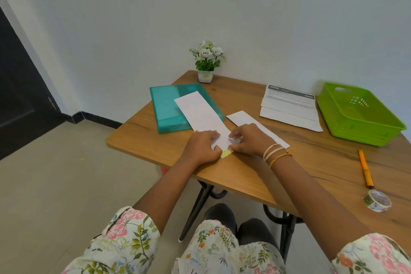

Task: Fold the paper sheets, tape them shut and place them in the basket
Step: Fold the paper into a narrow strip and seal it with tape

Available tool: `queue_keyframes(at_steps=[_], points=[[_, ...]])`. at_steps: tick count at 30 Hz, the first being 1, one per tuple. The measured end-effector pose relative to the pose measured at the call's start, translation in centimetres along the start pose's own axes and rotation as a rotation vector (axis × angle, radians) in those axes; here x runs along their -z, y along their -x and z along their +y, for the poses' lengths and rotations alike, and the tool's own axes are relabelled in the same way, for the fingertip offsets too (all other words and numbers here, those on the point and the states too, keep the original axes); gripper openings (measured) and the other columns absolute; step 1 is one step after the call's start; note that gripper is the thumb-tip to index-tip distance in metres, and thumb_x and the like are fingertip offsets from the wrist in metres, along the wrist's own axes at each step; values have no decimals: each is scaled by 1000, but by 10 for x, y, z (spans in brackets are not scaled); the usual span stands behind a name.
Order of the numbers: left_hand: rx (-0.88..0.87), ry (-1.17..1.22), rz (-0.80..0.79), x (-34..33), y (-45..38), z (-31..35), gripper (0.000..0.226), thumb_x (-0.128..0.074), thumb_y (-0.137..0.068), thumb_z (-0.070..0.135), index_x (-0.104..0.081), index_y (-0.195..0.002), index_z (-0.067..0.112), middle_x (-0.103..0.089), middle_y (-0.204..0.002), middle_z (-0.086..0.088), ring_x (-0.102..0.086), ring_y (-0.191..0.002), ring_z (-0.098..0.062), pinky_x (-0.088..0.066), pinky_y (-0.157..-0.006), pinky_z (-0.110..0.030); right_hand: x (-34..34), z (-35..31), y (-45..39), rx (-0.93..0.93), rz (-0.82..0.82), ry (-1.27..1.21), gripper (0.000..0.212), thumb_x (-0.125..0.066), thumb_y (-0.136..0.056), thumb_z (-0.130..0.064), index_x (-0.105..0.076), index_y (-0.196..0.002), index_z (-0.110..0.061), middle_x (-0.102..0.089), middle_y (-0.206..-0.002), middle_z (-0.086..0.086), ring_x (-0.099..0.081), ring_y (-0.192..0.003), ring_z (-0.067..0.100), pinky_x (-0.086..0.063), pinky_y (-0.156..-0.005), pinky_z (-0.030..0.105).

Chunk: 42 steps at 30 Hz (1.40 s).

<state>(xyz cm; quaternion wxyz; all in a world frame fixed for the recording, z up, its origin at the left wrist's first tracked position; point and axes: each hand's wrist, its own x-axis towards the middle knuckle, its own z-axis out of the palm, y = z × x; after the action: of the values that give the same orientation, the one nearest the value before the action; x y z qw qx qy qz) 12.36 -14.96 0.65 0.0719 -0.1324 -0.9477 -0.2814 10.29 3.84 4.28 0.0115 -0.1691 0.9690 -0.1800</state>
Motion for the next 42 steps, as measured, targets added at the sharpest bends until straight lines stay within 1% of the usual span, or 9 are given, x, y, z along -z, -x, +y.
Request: queue_keyframes(at_steps=[10, 16, 23, 26, 29, 33, 37, 39, 42], points=[[-4, 4, 17, 0, 2, 2, 72, -64, -71, 64, -58, -131, 23, -56, -138, 3, -51, -123, -19, -42, -105, -41, -16, 4, 9, 126, 145, 85, 36, -63, -87, -35, -66, -118, -17, -70, -113, 1, -63, -98, 15, -51, -84, 25], [-31, 48, 46, -1, 3, 2, 63, -69, -73, 49, -60, -129, 21, -61, -131, 0, -56, -114, -18, -47, -86, -27, -26, 2, 15, 168, 294, 85, 25, -60, -91, -29, -70, -110, -17, -72, -104, 1, -64, -91, 14, -49, -78, 21], [-123, 46, 117, -1, 9, 5, 47, -68, -77, 37, -64, -121, 18, -68, -117, -2, -61, -100, -16, -51, -75, -21, -28, 2, 17, 162, 375, 39, 25, -62, -89, -32, -71, -108, -19, -73, -100, 0, -64, -86, 13, -52, -75, 21], [-140, 30, 172, -2, 11, 6, 32, -65, -82, 33, -69, -109, 16, -72, -103, -2, -64, -88, -12, -53, -69, -21, -25, 6, 21, 52, 436, -49, 29, -61, -86, -39, -73, -105, -21, -73, -98, -3, -64, -84, 11, -56, -72, 25], [-126, 30, 204, -2, 12, 8, 24, -62, -86, 29, -71, -102, 15, -73, -97, -2, -65, -83, -12, -56, -66, -26, -12, 20, 17, -292, 579, -158, 35, -60, -85, -43, -71, -107, -18, -72, -102, 3, -64, -90, 20, -55, -78, 34], [-140, 41, 229, -1, 13, 10, 23, -60, -90, 26, -61, -112, 20, -72, -100, -2, -67, -84, -15, -58, -65, -28, 5, 40, 6, -597, 395, 97, 60, -62, -79, -57, -61, -114, -8, -58, -115, 16, -58, -103, 32, -51, -84, 39], [-163, 0, 228, -1, 12, 10, 13, -52, -96, 23, -46, -107, 26, -70, -96, -6, -64, -74, -18, -56, -57, -30, 12, 52, 0, -762, 169, 80, 82, -66, -63, -73, -59, -116, -12, -58, -121, 17, -55, -110, 35, -49, -91, 43], [-185, -25, 228, -1, 12, 9, 7, -49, -98, 21, -51, -104, 22, -69, -96, -7, -64, -76, -21, -55, -59, -32, 20, 53, -3, -788, 81, -26, 83, -71, -60, -71, -56, -115, -11, -59, -122, 16, -57, -108, 35, -48, -93, 45], [-228, -53, 222, -2, 10, 8, 14, -52, -95, 17, -65, -100, 16, -70, -98, -8, -64, -84, -24, -54, -67, -35, 32, 47, -1, -725, 4, -103, 66, -77, -66, -57, -52, -110, -14, -61, -119, 11, -59, -100, 28, -49, -82, 34]])
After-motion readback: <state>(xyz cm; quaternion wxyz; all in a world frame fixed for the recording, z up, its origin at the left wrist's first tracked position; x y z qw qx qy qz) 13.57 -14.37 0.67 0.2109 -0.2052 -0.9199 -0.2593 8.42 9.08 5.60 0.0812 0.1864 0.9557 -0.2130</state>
